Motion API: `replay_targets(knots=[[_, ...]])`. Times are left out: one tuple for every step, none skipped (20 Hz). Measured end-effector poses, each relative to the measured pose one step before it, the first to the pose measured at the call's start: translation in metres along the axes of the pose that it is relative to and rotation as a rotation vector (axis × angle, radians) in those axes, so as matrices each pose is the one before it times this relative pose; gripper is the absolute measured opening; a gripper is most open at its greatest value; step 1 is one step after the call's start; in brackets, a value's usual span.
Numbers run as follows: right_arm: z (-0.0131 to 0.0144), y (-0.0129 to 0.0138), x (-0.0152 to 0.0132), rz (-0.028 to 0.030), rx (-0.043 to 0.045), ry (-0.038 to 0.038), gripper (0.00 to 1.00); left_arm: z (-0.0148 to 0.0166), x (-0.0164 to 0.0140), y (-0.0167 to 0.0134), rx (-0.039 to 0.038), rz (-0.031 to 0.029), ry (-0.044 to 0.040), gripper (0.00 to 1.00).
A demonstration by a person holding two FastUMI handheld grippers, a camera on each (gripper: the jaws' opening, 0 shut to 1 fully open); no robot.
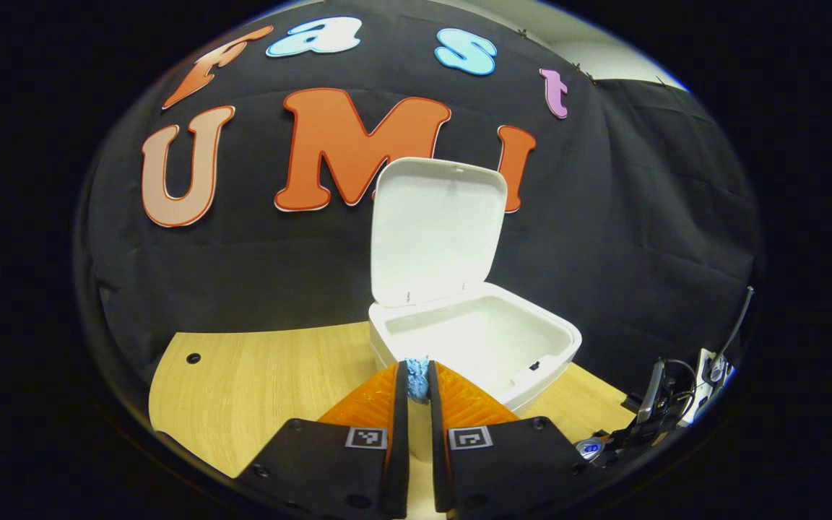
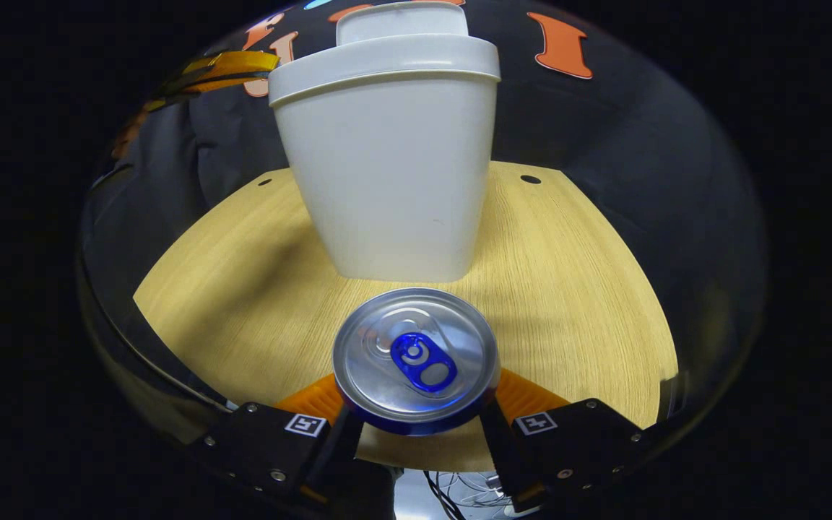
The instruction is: Press the lid of the desktop garbage bin to open it, pick up the crumpled paper on the desktop and throw it into the bin, then pick up the pop can on the desktop and drop it into the bin, and finally close the garbage bin lid.
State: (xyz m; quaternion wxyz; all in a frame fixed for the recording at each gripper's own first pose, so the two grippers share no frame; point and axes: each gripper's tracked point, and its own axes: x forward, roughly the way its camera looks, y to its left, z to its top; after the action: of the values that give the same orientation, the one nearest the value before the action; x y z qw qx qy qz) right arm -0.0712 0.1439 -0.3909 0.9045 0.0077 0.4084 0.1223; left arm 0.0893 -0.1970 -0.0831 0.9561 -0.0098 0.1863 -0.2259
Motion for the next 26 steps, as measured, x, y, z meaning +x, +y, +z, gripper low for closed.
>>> replay_targets(knots=[[-0.00138,-0.00349,-0.00529,0.00017,0.00494,-0.00359,0.8,0.00321,0.00212,-0.00355,0.00246,-0.00141,-0.00534,0.17],[-0.00004,-0.00308,-0.00177,0.00314,0.00558,-0.00209,0.8,0.00167,0.00152,-0.0039,0.00526,-0.00214,-0.0028,0.17],[-0.001,-0.002,-0.00128,-0.00292,0.00048,0.00067,0.8,0.00227,0.00314,-0.00386,0.00538,-0.00086,-0.00219,0.17],[0.00039,-0.00177,-0.00047,-0.00121,-0.00045,0.00081,0.8,-0.00024,0.00112,-0.00384,0.00432,-0.00271,-0.00033,0.17],[-0.00015,-0.00005,0.0,-0.00466,-0.00045,-0.00204,0.8,0.00046,0.00161,-0.00184,0.005,0.0043,0.0009,0.17],[0.00065,-0.00012,-0.00022,-0.00041,0.00117,-0.00371,0.8,-0.00286,0.00211,-0.00172,0.00567,0.0016,0.00622,0.17],[-0.00108,-0.00119,-0.00123,-0.00103,0.00434,0.00004,0.8,-0.00231,0.00164,-0.00202,0.00813,0.0035,0.00505,0.17],[0.00014,-0.0014,-0.0009,-0.0021,0.0058,0.00042,0.8,-0.0024,-0.00027,-0.0001,0.0078,0.00593,0.00381,0.17],[-0.0012,-0.00086,-0.0025,0.0001,0.00703,-0.00019,0.8,-0.00133,0.00013,-0.00256,0.00391,-0.00482,0.00476,0.17],[0.00011,-0.00241,-0.00152,-0.00157,0.0065,0.00032,0.8,-0.00222,0.00184,-0.00203,0.00215,-0.0061,0.00069,0.17],[-0.00228,-0.00385,-0.00494,0.00255,0.00577,-0.0009,0.8,-0.00119,0.0021,-0.00264,-0.00552,-0.01541,-0.00087,0.17],[-0.00014,-0.00069,-0.0007,-0.00235,0.00332,0.00049,0.8,-0.00368,0.00028,-0.00206,-0.01179,-0.01393,0.00626,0.18],[-0.0009,0.00162,0.00066,-0.00167,-0.00043,0.00126,0.8,-0.00338,0.00154,-0.00011,-0.00688,-0.00449,0.01638,0.18],[0.00188,-0.00108,-0.00015,-0.00114,-0.00081,-0.0037,0.8,-0.00463,0.00049,-0.00065,-0.00029,-0.00306,0.00824,0.2],[-0.00015,-0.00057,-0.0014,-0.00227,-0.00145,-0.00214,0.8,0.0001,0.00068,-0.00115,0.00007,-0.00628,-0.00016,0.23],[-0.00016,-0.00022,0.00061,-0.00087,-0.00095,0.00311,0.8,0.00012,0.00088,-0.00221,0.00603,-0.00601,0.00205,0.25],[-0.00086,-0.00092,-0.00075,-0.00665,-0.00138,0.00225,0.8,-0.00046,0.00038,-0.00146,0.01297,-0.0009,-0.00108,0.27],[0.00103,-0.00015,-0.00024,-0.00169,0.00217,0.00048,0.8,-0.00116,-0.00038,-0.00086,0.01614,-0.00157,-0.00243,0.27],[0.00057,0.00032,-0.00025,-0.00312,0.00454,-0.00179,0.8,-0.00008,0.00024,-0.002,0.01042,-0.00407,-0.00262,0.27],[0.00126,-0.00016,0.00037,-0.00116,0.00312,-0.00088,0.8,-0.00003,-0.00086,-0.00255,0.00521,-0.0081,-0.003,0.26],[0.00035,-0.00031,0.00001,-0.00182,0.00214,-0.00018,0.8,-0.00002,-0.00017,-0.00137,0.0043,-0.00006,-0.00438,0.28],[0.00028,-0.00131,0.0011,-0.00436,-0.00291,-0.00162,0.8,-0.00004,-0.001,0.00037,0.00384,-0.00041,-0.00329,0.32],[-0.00013,-0.00016,-0.0018,-0.00078,-0.00114,-0.00422,0.8,0.00014,-0.0001,-0.00087,0.00218,0.00103,-0.00216,0.35],[0.00017,-0.00072,0.00034,-0.00464,-0.00238,-0.0034,0.8,-0.00007,-0.0016,0.0006,0.00082,0.00024,-0.00189,0.47],[0.00614,-0.00153,-0.00174,-0.00035,-0.00246,-0.00515,0.8,0.00046,-0.00157,0.0023,0.00644,0.00512,-0.0038,0.46],[0.00503,-0.00126,-0.00184,-0.0065,-0.00587,-0.00287,0.8,0.00057,0.00006,0.00478,0.00621,0.01254,-0.01162,0.51]])
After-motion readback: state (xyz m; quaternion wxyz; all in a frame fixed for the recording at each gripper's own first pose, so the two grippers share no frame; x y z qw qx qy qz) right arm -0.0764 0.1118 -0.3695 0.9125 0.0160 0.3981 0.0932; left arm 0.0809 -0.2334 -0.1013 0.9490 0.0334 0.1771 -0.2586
